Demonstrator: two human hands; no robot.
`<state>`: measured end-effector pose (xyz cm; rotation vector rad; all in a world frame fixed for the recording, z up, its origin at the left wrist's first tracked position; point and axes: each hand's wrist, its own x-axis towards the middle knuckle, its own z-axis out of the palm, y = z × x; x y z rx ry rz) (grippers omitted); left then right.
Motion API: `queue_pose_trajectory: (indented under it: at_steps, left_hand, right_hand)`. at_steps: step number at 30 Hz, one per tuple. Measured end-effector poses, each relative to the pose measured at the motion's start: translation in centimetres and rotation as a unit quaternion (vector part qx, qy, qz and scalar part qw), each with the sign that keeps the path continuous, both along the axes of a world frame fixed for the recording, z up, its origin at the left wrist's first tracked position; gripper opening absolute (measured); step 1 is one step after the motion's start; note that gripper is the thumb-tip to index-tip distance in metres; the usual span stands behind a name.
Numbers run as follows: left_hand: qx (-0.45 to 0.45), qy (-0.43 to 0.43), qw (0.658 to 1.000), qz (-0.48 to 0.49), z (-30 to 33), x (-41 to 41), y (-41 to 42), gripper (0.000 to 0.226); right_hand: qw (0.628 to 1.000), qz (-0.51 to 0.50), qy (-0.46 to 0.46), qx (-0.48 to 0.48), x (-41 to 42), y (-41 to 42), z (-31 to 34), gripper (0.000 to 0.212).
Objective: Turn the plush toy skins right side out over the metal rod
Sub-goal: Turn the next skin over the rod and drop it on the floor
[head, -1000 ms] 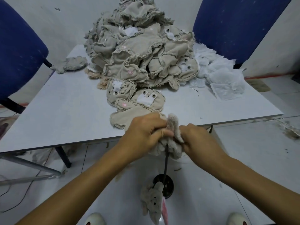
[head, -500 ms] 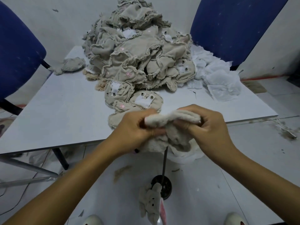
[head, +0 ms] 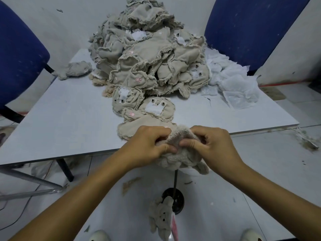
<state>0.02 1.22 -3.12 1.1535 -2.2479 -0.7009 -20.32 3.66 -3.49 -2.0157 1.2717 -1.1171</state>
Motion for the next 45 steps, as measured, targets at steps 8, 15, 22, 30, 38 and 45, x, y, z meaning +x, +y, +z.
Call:
queue_pose_trajectory:
  at_steps: [8,15,22,30,38,45]
  left_hand:
    - [-0.007,0.017,1.0,-0.026,-0.1,0.5,0.3,0.038]
    - [0.045,0.136,0.99,-0.015,1.0,0.4,0.2,0.016]
    - [0.016,-0.039,0.998,-0.043,0.0,0.7,0.2,0.025]
    - [-0.033,0.119,0.992,0.002,0.4,0.6,0.6,0.016]
    - [-0.108,0.176,0.978,0.033,0.9,-0.8,1.3,0.016]
    - [-0.044,0.051,0.998,0.001,0.4,-0.1,0.6,0.029]
  right_hand:
    - [0.995,0.027,0.076,0.057,-2.0,-0.4,0.1,0.022]
    - [0.993,0.034,-0.096,-0.063,-0.7,0.2,1.9,0.048]
    - [0.995,0.025,-0.098,-0.026,0.8,0.3,0.4,0.086]
    - [0.986,0.012,-0.105,0.131,-0.5,-0.1,-1.1,0.075]
    - [0.991,-0.017,-0.11,0.077,-0.5,0.1,-1.3,0.023]
    - [0.984,0.028,0.105,0.138,-1.2,-0.6,-2.1,0.021]
